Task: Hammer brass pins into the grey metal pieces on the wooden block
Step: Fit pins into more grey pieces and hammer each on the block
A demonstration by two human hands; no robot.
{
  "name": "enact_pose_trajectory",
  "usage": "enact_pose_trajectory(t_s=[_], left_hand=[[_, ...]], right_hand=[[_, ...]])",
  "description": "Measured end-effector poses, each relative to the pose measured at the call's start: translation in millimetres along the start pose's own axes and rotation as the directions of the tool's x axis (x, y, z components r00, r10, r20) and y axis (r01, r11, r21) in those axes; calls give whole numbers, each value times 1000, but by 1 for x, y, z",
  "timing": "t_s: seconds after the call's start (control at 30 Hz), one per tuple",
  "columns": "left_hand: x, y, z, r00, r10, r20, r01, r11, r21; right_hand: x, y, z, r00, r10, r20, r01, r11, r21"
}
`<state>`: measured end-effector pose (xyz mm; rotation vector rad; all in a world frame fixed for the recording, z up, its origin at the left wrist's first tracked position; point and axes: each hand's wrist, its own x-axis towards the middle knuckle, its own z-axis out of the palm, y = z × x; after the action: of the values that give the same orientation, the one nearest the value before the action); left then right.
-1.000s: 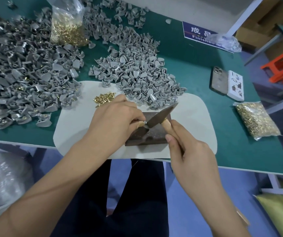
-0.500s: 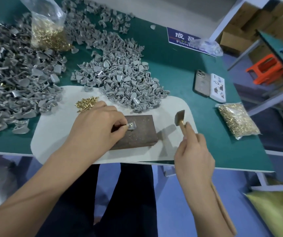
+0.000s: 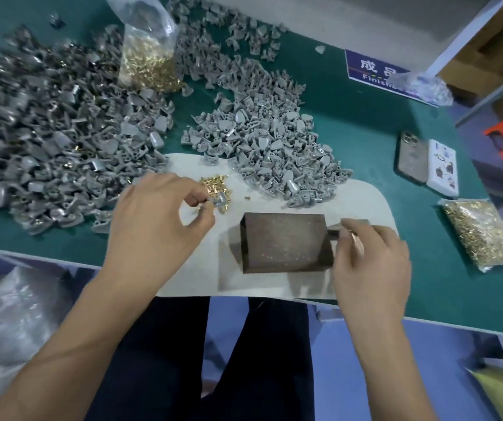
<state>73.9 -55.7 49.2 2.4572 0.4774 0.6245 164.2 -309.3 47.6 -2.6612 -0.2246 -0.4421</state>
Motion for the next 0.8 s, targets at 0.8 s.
enact_pose_trajectory(t_s=[0.8], left_hand=[[22,-61,-21,999,-33,-36,31,998,-59]], right_hand=[[6,-148,61,798,-333,503,421,904,-70]])
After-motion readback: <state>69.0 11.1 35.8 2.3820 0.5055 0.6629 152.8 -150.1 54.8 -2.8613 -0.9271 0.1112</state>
